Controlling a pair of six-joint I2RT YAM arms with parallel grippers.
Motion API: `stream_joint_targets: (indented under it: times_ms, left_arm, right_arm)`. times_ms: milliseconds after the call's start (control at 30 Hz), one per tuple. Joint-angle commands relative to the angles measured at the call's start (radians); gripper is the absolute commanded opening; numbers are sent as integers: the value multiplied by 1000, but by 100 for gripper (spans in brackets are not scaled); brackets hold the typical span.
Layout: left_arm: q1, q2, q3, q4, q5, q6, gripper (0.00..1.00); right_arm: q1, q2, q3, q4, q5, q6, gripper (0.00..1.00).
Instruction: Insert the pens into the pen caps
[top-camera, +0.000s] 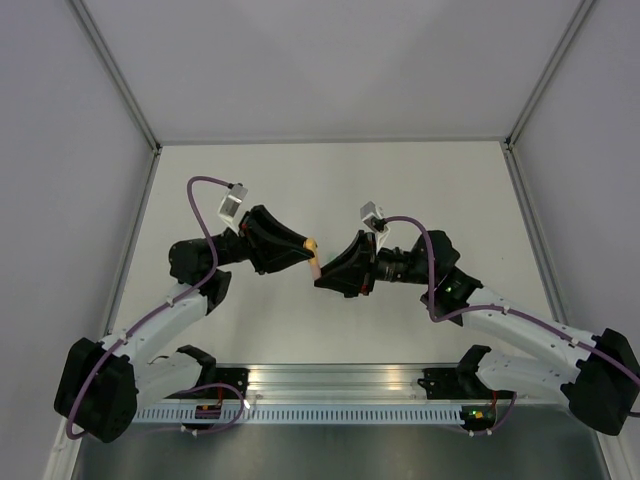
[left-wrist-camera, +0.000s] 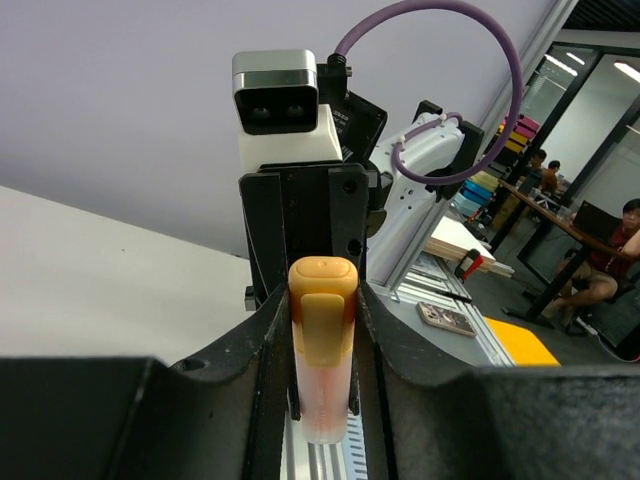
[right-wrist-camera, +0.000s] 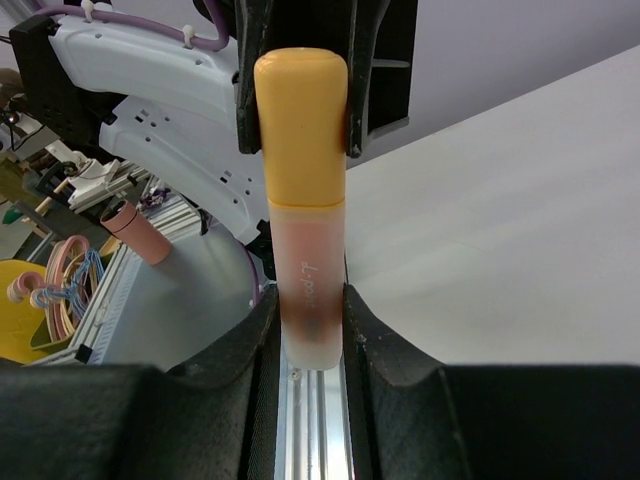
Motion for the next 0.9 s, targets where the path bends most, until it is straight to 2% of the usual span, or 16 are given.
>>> stream_joint_targets:
  times_ms: [0,100,267,333,400,467,567,867]
  left_arm:
    - [-28,-6,-11,77,107,-27,38]
    - [-31,-7,-8,74,105,-31,50]
    - [-37,-9,-8,55,96,-31,59]
    - [-38,-15,-4,32,79,-17,60]
    - [-40,-27,-1,-58,61,26,60]
    - [-40,-64,-1,-145,6,69,59]
    - [-41,-136,-1,-358,-82,176,59]
    - [-41,-279,22,-691,-320,301,54]
  right_arm:
    - [-8,-25,71,50,36,-6,0]
    - [-8,-28,83,31,38,-12,0]
    - [-8,-28,95,13,45,-20,0]
    - [-8,-22,105,-12,59,-30,0]
    - [-8,-17,115,-32,71,-43,0]
    - [-8,-13,125,-65,102,-58,0]
    - [-8,-11,129,-94,133,-76,0]
    - [0,1,151,-199,268,-139,0]
